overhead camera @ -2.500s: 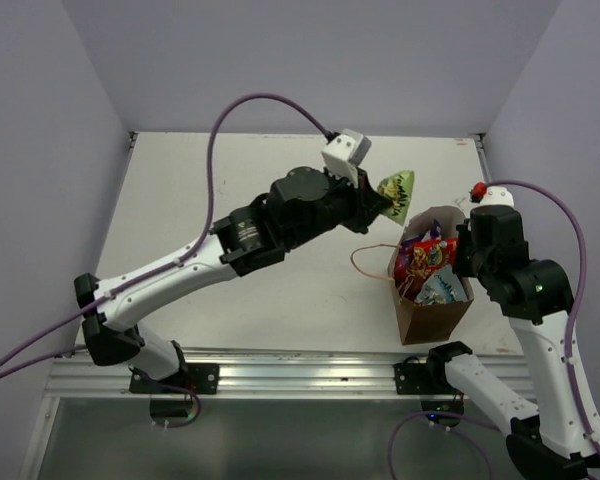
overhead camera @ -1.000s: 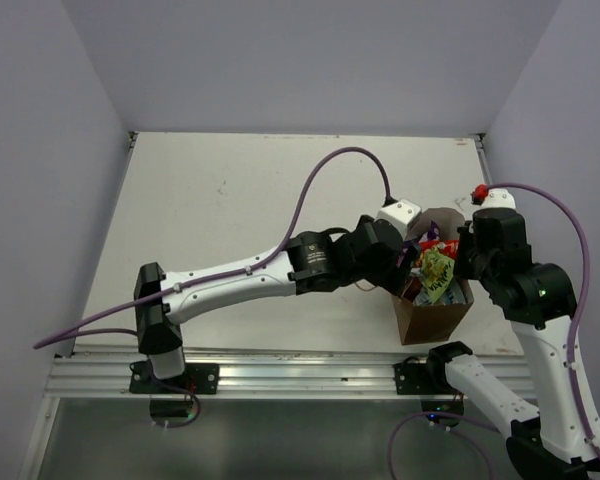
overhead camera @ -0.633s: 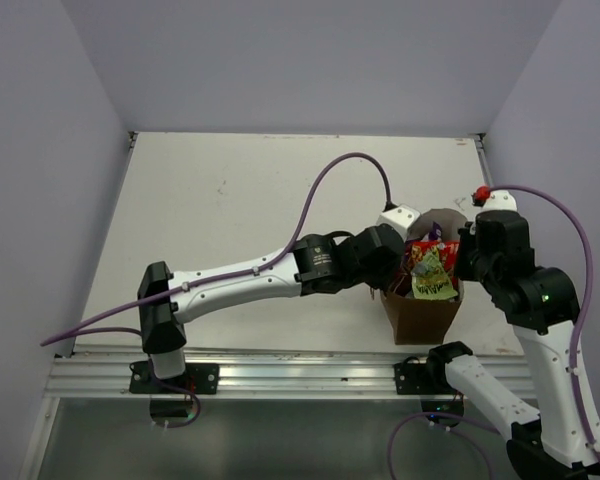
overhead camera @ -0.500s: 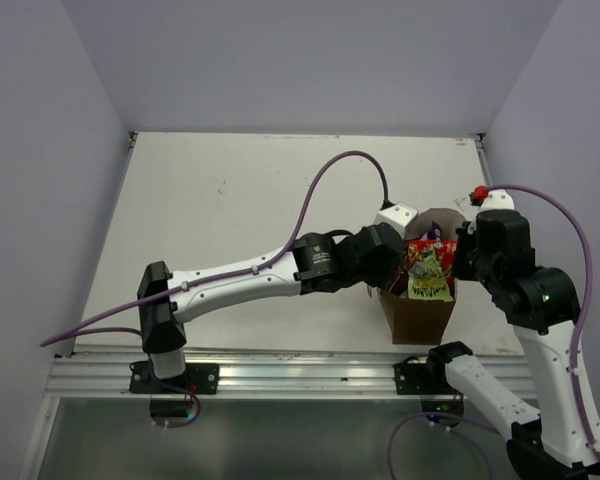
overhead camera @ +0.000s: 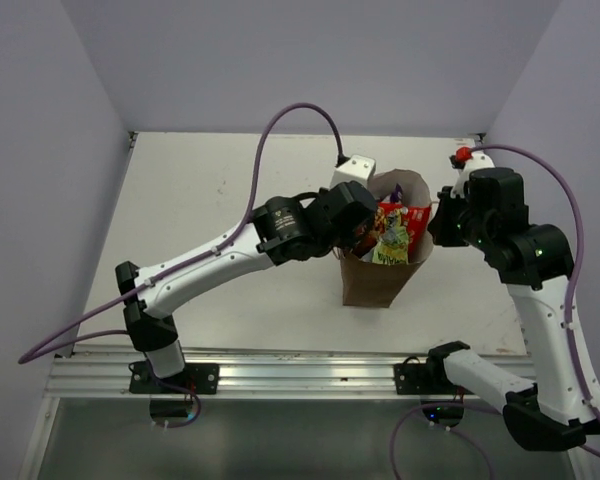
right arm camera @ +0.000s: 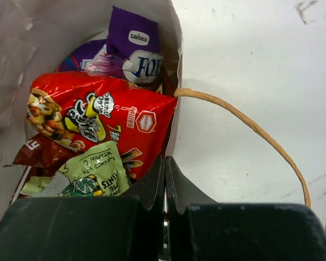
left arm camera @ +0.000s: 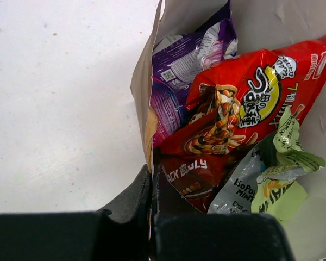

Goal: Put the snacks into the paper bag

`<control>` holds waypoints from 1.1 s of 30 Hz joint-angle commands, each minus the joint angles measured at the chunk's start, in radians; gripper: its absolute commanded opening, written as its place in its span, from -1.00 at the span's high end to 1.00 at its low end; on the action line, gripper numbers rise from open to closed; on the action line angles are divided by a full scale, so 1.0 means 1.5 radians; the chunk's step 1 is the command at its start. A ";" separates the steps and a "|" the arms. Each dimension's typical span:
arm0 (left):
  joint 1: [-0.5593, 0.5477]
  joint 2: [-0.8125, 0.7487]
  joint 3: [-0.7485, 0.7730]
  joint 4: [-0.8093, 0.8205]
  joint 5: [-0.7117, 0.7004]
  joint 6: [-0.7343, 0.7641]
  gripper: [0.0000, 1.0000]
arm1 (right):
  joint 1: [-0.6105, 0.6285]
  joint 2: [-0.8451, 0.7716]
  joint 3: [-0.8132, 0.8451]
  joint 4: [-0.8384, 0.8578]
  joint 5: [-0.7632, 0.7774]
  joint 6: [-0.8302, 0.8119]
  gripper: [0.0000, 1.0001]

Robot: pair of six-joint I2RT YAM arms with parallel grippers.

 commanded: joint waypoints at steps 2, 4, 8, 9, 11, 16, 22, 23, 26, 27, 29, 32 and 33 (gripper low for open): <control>0.017 -0.082 0.043 -0.036 -0.087 -0.030 1.00 | 0.030 0.028 0.036 0.074 -0.049 0.002 1.00; 0.020 -0.096 0.025 -0.045 -0.099 -0.043 1.00 | 0.067 0.037 0.026 0.085 -0.035 0.011 1.00; 0.028 -0.134 -0.032 -0.056 -0.114 -0.066 1.00 | 0.163 0.068 0.017 0.111 0.034 0.037 1.00; 0.029 -0.139 -0.041 -0.057 -0.116 -0.074 1.00 | 0.194 0.079 0.012 0.124 0.046 0.048 1.00; 0.034 -0.150 -0.065 -0.058 -0.115 -0.083 1.00 | 0.211 0.088 0.009 0.136 0.060 0.054 1.00; 0.035 -0.172 -0.122 -0.067 -0.130 -0.111 1.00 | 0.231 0.110 0.002 0.157 0.059 0.060 1.00; 0.040 -0.211 -0.222 -0.042 -0.133 -0.132 1.00 | 0.250 0.109 -0.039 0.178 0.046 0.068 1.00; 0.044 -0.216 -0.238 -0.042 -0.131 -0.135 1.00 | 0.254 0.106 -0.047 0.184 0.045 0.071 1.00; 0.045 -0.219 -0.263 -0.028 -0.123 -0.134 1.00 | 0.261 0.100 -0.086 0.191 0.046 0.072 1.00; 0.046 -0.220 -0.268 -0.025 -0.121 -0.134 1.00 | 0.262 0.097 -0.094 0.193 0.046 0.073 1.00; 0.046 -0.219 -0.276 -0.016 -0.113 -0.132 1.00 | 0.263 0.090 -0.110 0.196 0.050 0.074 1.00; 0.046 -0.218 -0.278 -0.004 -0.105 -0.123 1.00 | 0.264 0.083 -0.111 0.191 0.053 0.076 1.00; 0.046 -0.218 -0.277 -0.002 -0.102 -0.120 1.00 | 0.264 0.081 -0.109 0.187 0.055 0.075 0.90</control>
